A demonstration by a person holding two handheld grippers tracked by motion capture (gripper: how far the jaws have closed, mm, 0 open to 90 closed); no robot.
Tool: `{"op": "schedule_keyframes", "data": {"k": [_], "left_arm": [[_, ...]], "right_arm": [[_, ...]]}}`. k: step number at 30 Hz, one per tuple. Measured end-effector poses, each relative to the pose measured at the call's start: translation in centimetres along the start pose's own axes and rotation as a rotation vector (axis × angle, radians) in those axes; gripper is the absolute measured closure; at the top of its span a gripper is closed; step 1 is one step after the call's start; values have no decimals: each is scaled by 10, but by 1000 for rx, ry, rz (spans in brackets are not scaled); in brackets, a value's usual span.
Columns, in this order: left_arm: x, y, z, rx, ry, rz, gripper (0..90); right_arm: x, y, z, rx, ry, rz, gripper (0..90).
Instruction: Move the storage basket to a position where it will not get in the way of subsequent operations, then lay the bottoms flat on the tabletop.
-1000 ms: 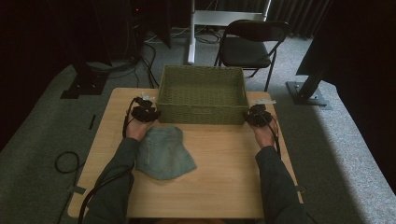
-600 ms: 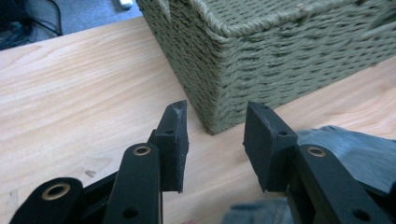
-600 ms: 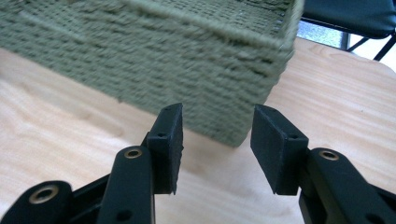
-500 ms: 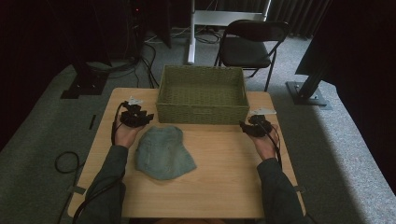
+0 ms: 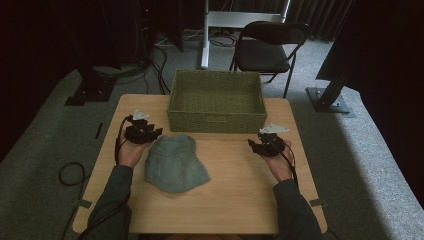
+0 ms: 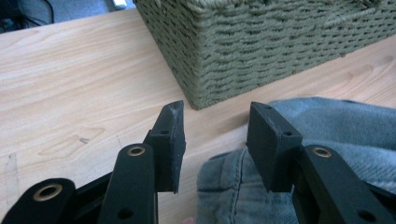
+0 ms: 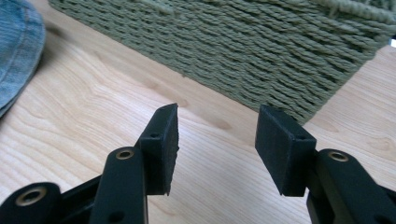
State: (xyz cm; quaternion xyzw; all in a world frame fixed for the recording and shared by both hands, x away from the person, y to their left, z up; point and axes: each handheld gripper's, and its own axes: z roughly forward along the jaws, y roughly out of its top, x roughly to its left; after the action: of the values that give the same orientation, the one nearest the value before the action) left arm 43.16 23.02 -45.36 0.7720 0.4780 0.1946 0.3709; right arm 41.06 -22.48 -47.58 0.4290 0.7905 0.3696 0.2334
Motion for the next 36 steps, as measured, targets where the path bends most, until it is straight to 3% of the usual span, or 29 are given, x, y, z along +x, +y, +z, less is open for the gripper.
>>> {"op": "schedule_keyframes", "data": {"k": [8,21,29,36], "left_arm": [[0,-7,-2,6,9,-11,572],[-9,-19,-26,-29,1,-5,571],[-11,-44,-44,-30,5,-15,572],[-12,-57,-44,-16,-23,-30,572]], "right_arm": [[10,0,-1,5,17,-23,479],[23,-3,-3,13,16,-69,470],[26,-7,-5,19,16,-81,467],[29,-8,-2,25,19,-87,468]]}}
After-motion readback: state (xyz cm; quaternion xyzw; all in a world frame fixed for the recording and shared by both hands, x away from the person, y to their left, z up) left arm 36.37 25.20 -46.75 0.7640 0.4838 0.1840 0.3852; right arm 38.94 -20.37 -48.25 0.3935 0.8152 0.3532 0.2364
